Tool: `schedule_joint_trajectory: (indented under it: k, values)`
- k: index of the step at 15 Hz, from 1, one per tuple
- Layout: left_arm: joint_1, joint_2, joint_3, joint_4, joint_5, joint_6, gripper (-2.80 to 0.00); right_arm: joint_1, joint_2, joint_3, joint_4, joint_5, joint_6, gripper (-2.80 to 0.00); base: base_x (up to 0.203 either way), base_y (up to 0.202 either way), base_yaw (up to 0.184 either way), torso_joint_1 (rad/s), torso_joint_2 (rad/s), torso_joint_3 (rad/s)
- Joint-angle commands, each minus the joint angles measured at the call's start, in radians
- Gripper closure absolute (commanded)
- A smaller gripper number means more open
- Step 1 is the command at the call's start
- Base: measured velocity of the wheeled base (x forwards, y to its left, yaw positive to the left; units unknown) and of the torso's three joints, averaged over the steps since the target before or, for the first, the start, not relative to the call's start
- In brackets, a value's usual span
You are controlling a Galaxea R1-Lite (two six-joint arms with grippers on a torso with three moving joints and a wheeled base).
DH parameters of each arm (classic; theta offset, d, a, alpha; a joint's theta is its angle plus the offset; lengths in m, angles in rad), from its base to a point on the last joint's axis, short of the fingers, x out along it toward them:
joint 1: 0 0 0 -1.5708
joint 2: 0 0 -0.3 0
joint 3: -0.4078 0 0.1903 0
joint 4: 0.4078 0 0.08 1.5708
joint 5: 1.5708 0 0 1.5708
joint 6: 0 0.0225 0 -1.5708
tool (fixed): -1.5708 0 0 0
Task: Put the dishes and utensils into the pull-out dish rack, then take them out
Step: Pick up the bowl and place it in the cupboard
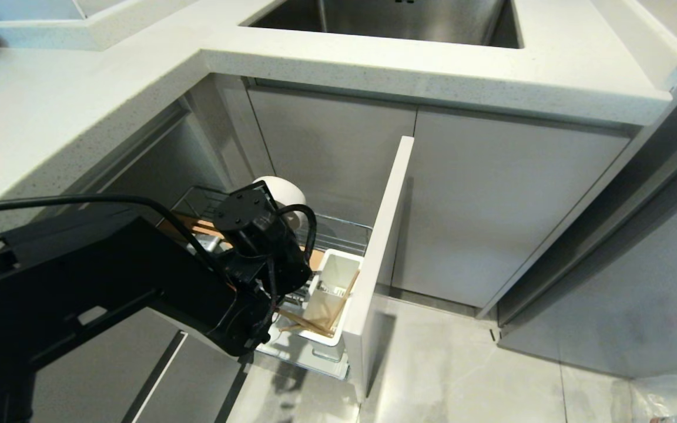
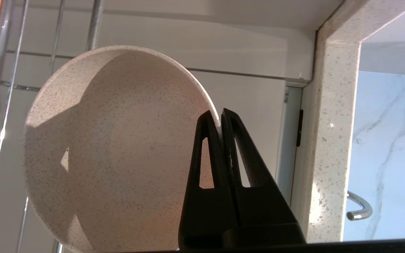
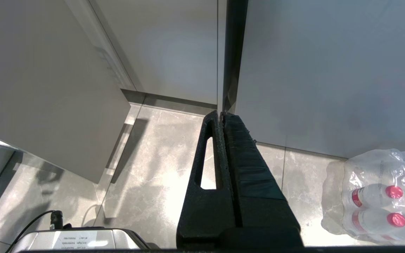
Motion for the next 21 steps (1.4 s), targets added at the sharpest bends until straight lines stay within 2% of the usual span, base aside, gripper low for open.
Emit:
schedule_joint_trajectory:
  k: [1, 21]
  values:
    - [0.0, 0.011, 0.0, -0.008, 0.006, -0.019, 0.0, 0.0, 0.0, 0.002, 0.0, 0.0, 0.0, 0.0, 0.0, 0.0, 0.0, 0.0, 0.0, 0.0]
    - [-0.005, 0.049, -0.003, -0.008, 0.004, -0.021, 0.0, 0.0, 0.0, 0.002, 0.0, 0.0, 0.0, 0.0, 0.0, 0.0, 0.0, 0.0, 0.0, 0.0]
